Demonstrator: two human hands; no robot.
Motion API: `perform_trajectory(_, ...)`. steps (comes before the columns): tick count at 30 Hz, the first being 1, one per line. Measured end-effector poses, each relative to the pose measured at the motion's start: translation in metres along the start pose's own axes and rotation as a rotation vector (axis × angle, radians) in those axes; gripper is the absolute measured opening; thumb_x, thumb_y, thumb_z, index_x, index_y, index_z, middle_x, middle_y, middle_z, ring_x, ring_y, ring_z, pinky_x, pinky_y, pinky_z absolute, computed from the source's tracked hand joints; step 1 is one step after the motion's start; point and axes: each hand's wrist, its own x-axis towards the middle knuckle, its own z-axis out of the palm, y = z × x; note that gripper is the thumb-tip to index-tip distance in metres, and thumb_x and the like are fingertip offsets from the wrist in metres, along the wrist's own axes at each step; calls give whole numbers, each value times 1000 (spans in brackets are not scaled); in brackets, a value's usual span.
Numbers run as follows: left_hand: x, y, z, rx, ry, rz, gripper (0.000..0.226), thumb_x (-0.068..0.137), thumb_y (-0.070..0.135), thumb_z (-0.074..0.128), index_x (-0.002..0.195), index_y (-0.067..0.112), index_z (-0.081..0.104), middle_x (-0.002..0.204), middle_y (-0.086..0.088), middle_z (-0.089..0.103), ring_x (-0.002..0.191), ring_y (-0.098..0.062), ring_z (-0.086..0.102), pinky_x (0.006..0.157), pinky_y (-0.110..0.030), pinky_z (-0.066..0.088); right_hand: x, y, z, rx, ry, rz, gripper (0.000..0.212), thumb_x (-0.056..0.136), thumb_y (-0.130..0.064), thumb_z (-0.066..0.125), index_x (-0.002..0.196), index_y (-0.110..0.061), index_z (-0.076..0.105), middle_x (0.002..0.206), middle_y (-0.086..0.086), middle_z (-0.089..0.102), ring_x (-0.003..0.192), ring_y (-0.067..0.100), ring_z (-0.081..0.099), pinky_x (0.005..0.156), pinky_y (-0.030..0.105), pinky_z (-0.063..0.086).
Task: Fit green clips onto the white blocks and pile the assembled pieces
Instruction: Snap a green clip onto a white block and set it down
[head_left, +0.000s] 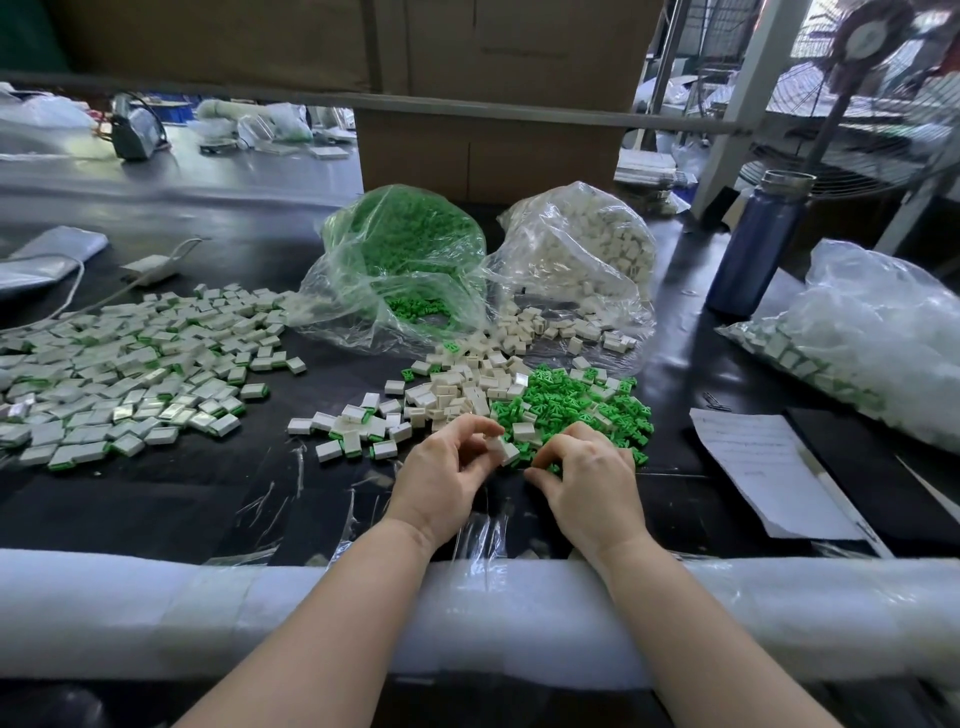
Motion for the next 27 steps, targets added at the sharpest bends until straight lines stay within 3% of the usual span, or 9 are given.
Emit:
perform_trajectory(3, 0, 0, 0, -15, -9, -2, 24, 85, 19, 65, 86, 42, 60, 80, 8, 65, 80, -17, 64, 83, -39, 53, 0, 0, 0, 0, 2, -2, 18, 84, -37, 64, 96, -23, 65, 100, -7, 54, 104, 15, 49, 82, 29, 23)
perform_trajectory(7, 0, -1, 0, -44, -9, -24, 15, 83, 21, 66, 82, 34, 60, 76, 6, 67, 78, -20, 65, 81, -42, 54, 0, 1, 0, -13, -3, 6, 24, 85, -40, 62, 103, -25, 66, 102, -8, 53, 105, 14, 48, 79, 27, 20)
perform_trajectory(11, 1, 0, -1, -33, -11, 10, 17, 82, 18, 67, 80, 33, 59, 78, 8, 64, 74, -12, 60, 79, -35, 55, 0, 0, -2, 10, -15, 9, 21, 85, -38, 63, 100, -24, 65, 102, -8, 54, 104, 14, 48, 85, 29, 25)
perform_trajectory(16, 2, -3, -1, -56, -30, -5, 14, 84, 17, 65, 88, 29, 62, 83, 3, 64, 77, -13, 60, 80, -30, 54, -2, -3, -4, 91, -9, -25, 14, 82, -28, 68, 90, -22, 58, 95, -7, 60, 96, 15, 52, 85, 30, 32)
perform_trajectory(21, 2, -2, -2, -125, -35, -14, 20, 83, 13, 66, 85, 33, 64, 81, 5, 65, 74, -8, 60, 76, -20, 52, -1, -2, -8, 429, 21, 29, 9, 79, -11, 72, 88, -14, 68, 82, -3, 67, 79, 15, 61, 77, 24, 49)
perform_trajectory(24, 3, -1, -2, -147, -43, -28, 13, 81, 19, 68, 81, 31, 64, 80, 4, 67, 76, -13, 63, 77, -25, 53, 0, -2, -12, 730, 5, 101, 15, 76, -3, 73, 75, -17, 68, 71, -5, 67, 70, 11, 63, 70, 17, 51)
perform_trajectory(27, 3, -2, -2, -156, -64, -44, 7, 79, 24, 69, 81, 28, 65, 82, 0, 69, 81, -17, 65, 82, -34, 54, 1, -2, -13, 881, -30, 125, 22, 76, 2, 71, 70, -18, 66, 67, -4, 67, 67, 12, 64, 70, 25, 55)
